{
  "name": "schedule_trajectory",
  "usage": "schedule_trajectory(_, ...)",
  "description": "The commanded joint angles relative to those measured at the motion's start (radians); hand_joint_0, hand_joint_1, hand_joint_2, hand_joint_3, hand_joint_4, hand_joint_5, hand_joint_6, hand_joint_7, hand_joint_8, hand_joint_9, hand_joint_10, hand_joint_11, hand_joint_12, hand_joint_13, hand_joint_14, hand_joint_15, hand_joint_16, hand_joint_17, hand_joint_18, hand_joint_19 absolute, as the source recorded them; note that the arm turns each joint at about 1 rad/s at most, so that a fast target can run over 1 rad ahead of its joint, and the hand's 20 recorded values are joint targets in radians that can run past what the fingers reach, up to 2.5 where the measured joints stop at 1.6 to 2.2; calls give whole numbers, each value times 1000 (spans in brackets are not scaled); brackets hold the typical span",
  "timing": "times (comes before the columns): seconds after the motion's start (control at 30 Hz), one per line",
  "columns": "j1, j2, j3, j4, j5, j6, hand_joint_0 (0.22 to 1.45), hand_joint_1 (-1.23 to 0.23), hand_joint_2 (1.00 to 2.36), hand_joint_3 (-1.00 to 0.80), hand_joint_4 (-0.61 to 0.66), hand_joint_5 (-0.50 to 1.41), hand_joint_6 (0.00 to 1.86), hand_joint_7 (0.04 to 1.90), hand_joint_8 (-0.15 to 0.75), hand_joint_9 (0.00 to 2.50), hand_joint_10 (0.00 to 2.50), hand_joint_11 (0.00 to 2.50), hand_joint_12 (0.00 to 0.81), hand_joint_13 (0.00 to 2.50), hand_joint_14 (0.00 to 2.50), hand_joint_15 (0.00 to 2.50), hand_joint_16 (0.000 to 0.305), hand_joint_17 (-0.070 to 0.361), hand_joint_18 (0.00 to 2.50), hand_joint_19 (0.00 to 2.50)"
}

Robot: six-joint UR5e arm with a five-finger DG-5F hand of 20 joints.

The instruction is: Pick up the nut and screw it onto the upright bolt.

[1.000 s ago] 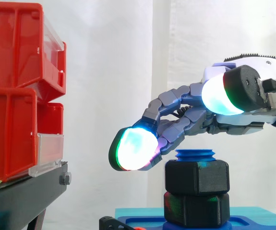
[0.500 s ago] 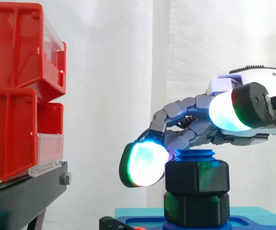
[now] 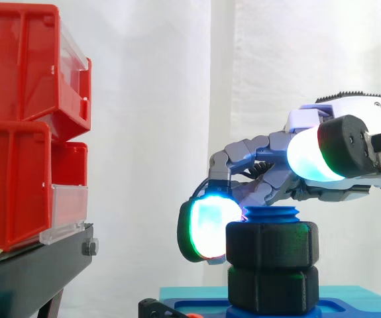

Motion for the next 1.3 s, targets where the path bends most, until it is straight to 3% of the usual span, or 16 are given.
schedule_trajectory(0.0,-3,0,0,0,-1,0,449,-237,1000,-500,165,-21,503,1300,272,833,0,0,367,391,0,0,46,103,48,24)
schedule_trajectory(0.4,-16,2,1,0,-11,0,463,-255,1000,-500,119,45,503,1362,245,1117,0,0,335,579,0,0,41,91,240,61)
schedule_trajectory(0.83,-46,2,4,-1,-44,2,472,-293,1000,-500,55,99,503,1408,142,1494,0,19,273,825,0,0,31,70,587,165)
schedule_trajectory(1.0,-56,2,30,-18,-55,0,471,-287,1000,-500,54,92,502,1433,176,1510,0,48,284,844,0,0,32,71,624,179)
schedule_trajectory(1.27,-62,0,109,-90,-80,-8,456,-279,1000,-500,181,-71,504,974,260,1140,0,49,340,634,0,0,41,92,445,181)
